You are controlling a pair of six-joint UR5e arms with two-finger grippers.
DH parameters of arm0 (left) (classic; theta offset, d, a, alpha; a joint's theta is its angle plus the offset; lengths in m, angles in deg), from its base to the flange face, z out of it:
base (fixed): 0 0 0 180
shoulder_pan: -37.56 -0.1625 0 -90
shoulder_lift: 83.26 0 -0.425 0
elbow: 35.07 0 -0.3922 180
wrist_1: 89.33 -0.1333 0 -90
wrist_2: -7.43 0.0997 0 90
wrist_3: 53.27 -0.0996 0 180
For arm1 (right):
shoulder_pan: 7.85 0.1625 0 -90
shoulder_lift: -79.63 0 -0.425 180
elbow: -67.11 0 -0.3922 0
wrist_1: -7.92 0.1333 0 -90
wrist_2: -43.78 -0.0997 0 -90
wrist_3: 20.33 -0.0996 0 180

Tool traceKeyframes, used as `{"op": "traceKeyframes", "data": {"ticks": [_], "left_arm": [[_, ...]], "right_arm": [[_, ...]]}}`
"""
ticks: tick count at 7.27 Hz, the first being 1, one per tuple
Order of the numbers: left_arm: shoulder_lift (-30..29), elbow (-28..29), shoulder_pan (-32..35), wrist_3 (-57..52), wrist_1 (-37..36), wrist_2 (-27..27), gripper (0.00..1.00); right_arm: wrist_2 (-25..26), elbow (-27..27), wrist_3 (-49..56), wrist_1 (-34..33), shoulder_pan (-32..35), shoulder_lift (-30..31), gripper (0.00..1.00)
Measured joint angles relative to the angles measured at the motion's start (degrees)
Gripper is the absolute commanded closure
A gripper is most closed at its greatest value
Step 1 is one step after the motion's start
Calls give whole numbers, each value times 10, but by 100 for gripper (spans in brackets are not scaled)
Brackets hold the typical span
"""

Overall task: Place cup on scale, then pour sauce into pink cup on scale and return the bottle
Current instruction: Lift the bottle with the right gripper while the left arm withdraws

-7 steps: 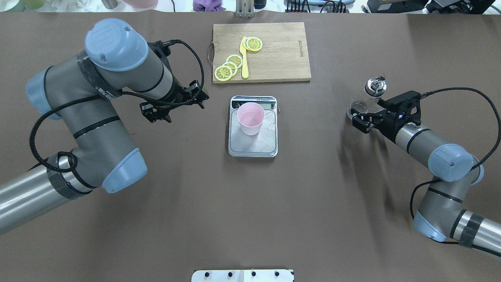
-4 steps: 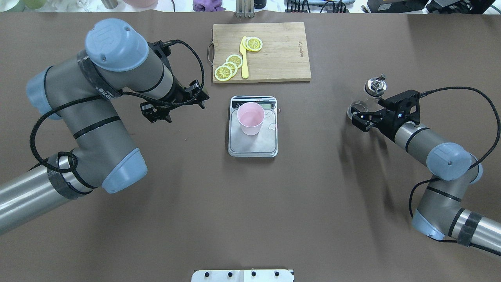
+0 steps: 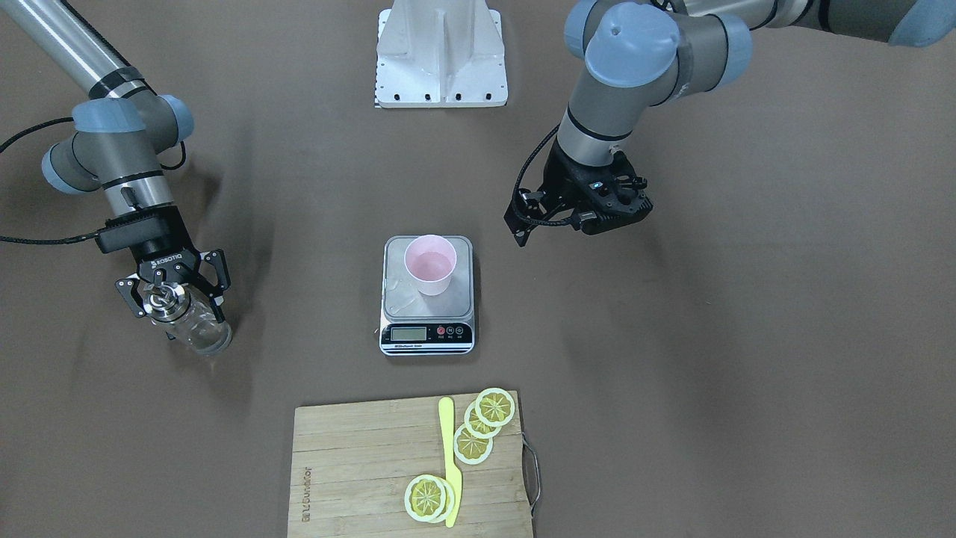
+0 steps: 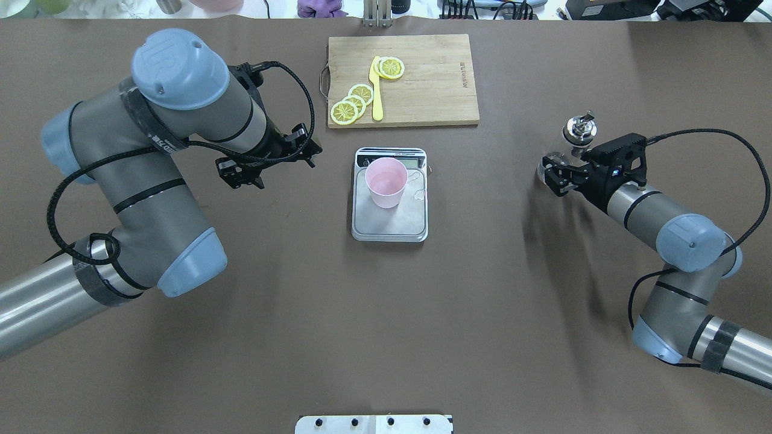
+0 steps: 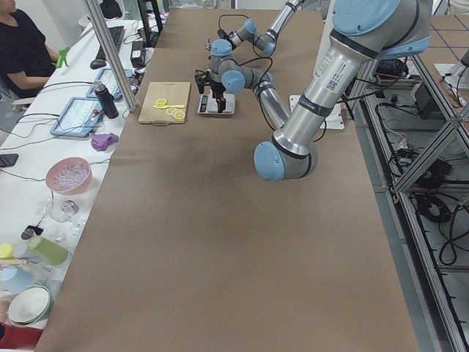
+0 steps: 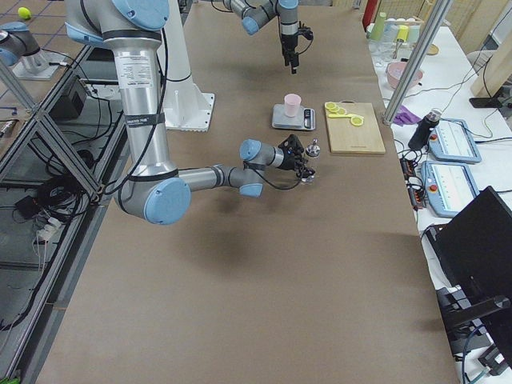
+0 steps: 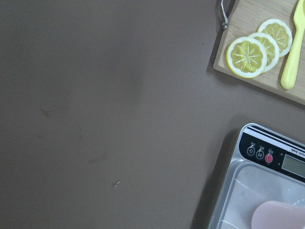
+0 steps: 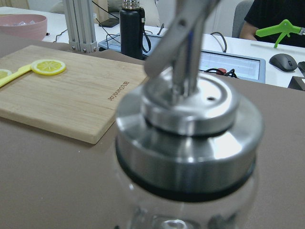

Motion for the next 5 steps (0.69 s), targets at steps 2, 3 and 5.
{"op": "traceKeyframes", "data": {"ticks": [2, 3, 5], "left_arm": [[0, 0, 0, 0, 0, 0, 2], [0, -1, 0, 0, 0, 0, 2], [0, -1, 1, 0, 0, 0, 2]], "right_arm": [[-42, 18, 15, -30, 34, -6, 100], [-51, 36, 36, -56, 44, -9, 100], [-33, 92, 55, -136, 44, -16, 100]]}}
